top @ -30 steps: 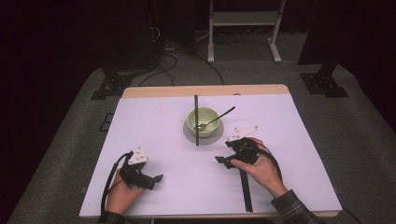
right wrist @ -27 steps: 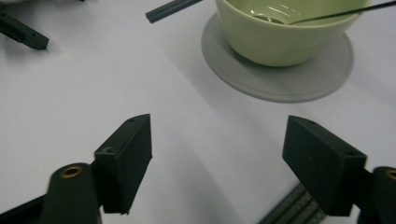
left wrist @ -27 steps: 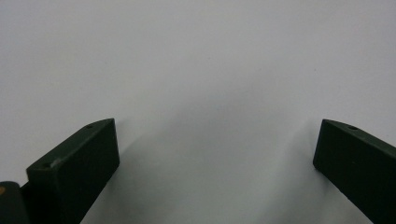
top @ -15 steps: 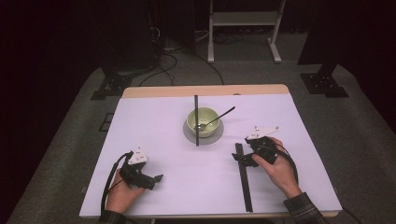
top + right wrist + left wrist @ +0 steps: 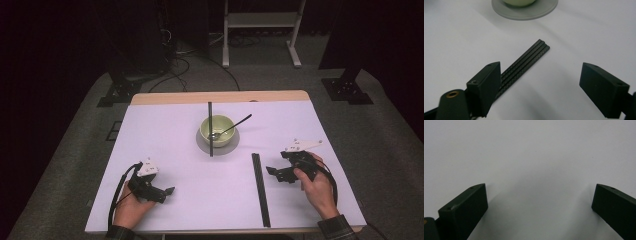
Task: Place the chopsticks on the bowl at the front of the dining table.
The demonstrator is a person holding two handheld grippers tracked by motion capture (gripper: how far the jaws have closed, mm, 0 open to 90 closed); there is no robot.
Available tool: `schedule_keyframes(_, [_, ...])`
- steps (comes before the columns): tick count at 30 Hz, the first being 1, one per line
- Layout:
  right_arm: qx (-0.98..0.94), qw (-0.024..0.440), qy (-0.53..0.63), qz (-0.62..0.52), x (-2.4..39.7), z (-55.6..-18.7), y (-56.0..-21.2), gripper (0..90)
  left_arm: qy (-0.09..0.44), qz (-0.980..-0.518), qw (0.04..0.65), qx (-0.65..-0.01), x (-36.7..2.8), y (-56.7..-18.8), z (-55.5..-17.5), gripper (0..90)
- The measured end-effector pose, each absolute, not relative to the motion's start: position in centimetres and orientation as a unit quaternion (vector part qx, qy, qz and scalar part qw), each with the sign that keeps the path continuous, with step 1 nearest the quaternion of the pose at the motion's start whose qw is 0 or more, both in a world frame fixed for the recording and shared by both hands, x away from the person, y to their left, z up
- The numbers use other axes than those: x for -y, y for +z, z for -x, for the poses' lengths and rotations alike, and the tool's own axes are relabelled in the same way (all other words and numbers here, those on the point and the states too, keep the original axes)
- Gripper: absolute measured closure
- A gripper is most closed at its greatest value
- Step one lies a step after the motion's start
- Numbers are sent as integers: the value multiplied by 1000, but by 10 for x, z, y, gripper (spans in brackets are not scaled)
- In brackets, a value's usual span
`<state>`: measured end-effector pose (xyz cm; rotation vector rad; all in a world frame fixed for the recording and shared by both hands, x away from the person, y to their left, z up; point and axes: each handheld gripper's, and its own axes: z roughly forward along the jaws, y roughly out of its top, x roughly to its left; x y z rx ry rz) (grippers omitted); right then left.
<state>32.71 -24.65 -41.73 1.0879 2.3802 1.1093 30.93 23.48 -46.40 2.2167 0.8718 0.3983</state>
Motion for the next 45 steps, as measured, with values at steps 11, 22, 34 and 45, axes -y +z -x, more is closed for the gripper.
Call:
schedule_keyframes(11, [-815,158,383,-404,278,-306,-425,139,154,-858,355,-337,-235,-464,-309,0])
schedule_keyframes(22, [-811,167,371,-419,300,-289,-440,130,154,-858,355,-337,-235,-464,-309,0])
schedule_keyframes(34, [-812,192,336,-436,311,-279,-456,116,154,-858,355,-337,-235,-464,-309,0])
schedule_keyframes(45, [-802,194,346,-446,316,-275,-466,112,154,-858,355,-338,-235,-464,-309,0])
